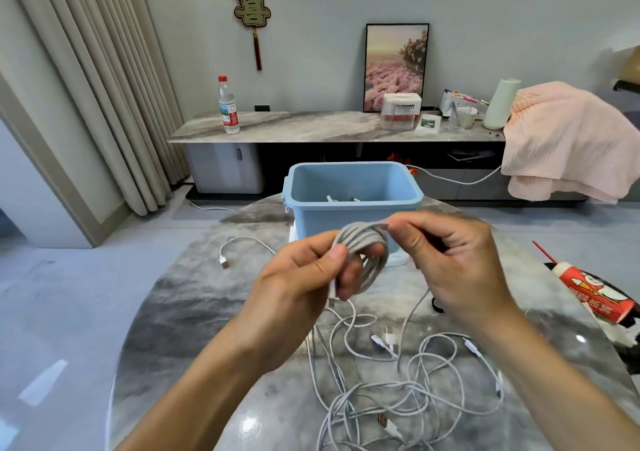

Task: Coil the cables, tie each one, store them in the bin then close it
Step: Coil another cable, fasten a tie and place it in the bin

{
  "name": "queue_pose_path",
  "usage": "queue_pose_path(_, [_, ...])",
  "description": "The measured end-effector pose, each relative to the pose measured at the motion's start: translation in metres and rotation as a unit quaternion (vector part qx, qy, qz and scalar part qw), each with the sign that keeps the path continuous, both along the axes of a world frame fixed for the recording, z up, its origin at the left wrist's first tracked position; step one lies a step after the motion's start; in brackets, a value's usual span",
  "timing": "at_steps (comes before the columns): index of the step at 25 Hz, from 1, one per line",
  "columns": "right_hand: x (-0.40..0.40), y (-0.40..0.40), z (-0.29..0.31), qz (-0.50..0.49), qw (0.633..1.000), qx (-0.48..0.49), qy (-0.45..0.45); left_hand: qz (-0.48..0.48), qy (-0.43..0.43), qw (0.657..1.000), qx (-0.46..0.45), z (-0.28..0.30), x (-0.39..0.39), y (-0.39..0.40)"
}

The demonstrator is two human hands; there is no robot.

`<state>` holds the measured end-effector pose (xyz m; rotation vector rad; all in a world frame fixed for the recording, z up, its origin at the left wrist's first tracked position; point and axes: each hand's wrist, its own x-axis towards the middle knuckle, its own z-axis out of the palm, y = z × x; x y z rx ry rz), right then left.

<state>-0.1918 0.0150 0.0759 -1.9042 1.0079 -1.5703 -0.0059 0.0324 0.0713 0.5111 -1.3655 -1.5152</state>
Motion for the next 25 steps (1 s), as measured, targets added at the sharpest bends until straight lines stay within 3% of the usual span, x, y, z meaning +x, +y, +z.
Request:
queue_pose_path(4, [0.029, 0.01, -0.034, -0.008, 0.986, 0.141, -0.089, 0.018, 0.181, 0.975, 0.124, -0.001, 0.002, -0.005])
queue_pose_path(7, [0.045, 0.021, -0.044, 0.0, 0.977, 0.212, -0.016, 0.056, 0.232, 0.957, 0.165, -0.001, 0.008, -0.01])
queue_pose_path(12, [0.063, 0.035, -0.035, 0.016, 0.963, 0.234, 0.133, 0.133, 0.188, 0.965, 0.124, -0.006, 0.005, -0.011])
queue_pose_path(16, [0.069, 0.044, -0.026, 0.045, 0.938, 0.324, 0.118, 0.198, 0.122, 0.97, 0.077, -0.01, -0.002, -0.012])
queue_pose_path(18, [0.066, 0.051, -0.017, 0.089, 0.911, 0.393, 0.089, 0.273, 0.019, 0.962, 0.003, -0.014, 0.003, -0.018])
queue_pose_path(20, [0.056, 0.054, -0.001, 0.089, 0.918, 0.366, 0.123, 0.309, -0.115, 0.939, -0.098, -0.016, 0.012, -0.025])
queue_pose_path(22, [0.04, 0.052, 0.018, 0.048, 0.947, 0.256, 0.188, 0.283, -0.223, 0.917, -0.173, -0.017, 0.017, -0.025])
queue_pose_path(25, [0.012, 0.04, 0.032, -0.047, 0.946, 0.055, 0.315, 0.173, -0.256, 0.933, -0.181, -0.016, 0.016, -0.016])
